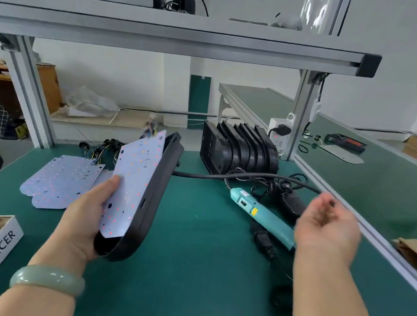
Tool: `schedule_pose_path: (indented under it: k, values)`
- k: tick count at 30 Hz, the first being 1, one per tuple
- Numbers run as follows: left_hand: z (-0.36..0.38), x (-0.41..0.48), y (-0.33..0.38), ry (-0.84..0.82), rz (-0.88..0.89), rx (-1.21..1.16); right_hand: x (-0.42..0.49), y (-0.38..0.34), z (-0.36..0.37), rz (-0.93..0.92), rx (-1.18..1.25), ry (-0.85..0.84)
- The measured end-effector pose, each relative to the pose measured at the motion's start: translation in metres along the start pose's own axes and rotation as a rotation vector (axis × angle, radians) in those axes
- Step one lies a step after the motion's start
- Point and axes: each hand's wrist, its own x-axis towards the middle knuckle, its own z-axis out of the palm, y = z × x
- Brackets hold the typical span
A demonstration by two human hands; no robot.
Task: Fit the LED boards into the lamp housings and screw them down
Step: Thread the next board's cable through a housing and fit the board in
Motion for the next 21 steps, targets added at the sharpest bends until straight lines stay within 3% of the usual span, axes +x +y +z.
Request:
schedule_pose_path:
  k: [3, 5, 6, 8, 10, 11, 14, 17, 19, 21]
  values:
    - [-0.001, 0.000, 0.000, -0.031, -0.017, 0.050, 0.007, -0.001, -0.002, -0.246, -0.334, 0.018]
    - [0.003, -0.001, -0.002, -0.042, -0.041, 0.080, -0.005, 0.019, -0.005, -0.494, -0.804, -0.204]
    - [0.005, -0.002, -0.005, -0.060, -0.033, 0.109, -0.017, 0.033, -0.010, -0.547, -1.054, -0.420]
    - [0.015, -0.007, -0.010, -0.111, -0.010, 0.159, -0.038, 0.059, -0.027, -0.373, -1.393, -0.914]
    - [0.024, -0.011, -0.013, -0.167, 0.035, 0.204, -0.055, 0.072, -0.041, -0.042, -1.463, -1.202]
    - [0.029, -0.014, -0.014, -0.195, 0.064, 0.234, -0.060, 0.075, -0.044, 0.050, -1.451, -1.265]
    - [0.038, -0.018, -0.015, -0.206, 0.103, 0.291, -0.052, 0.076, -0.045, 0.119, -1.378, -1.187]
    - [0.035, -0.018, -0.007, -0.091, 0.134, 0.262, -0.038, 0.076, -0.043, 0.062, -1.377, -1.109]
    - [0.028, -0.016, 0.001, 0.007, 0.138, 0.210, -0.027, 0.073, -0.046, 0.118, -1.314, -0.964]
    - [0.023, -0.017, 0.007, -0.019, 0.105, 0.146, -0.018, 0.068, -0.046, 0.241, -1.196, -0.814]
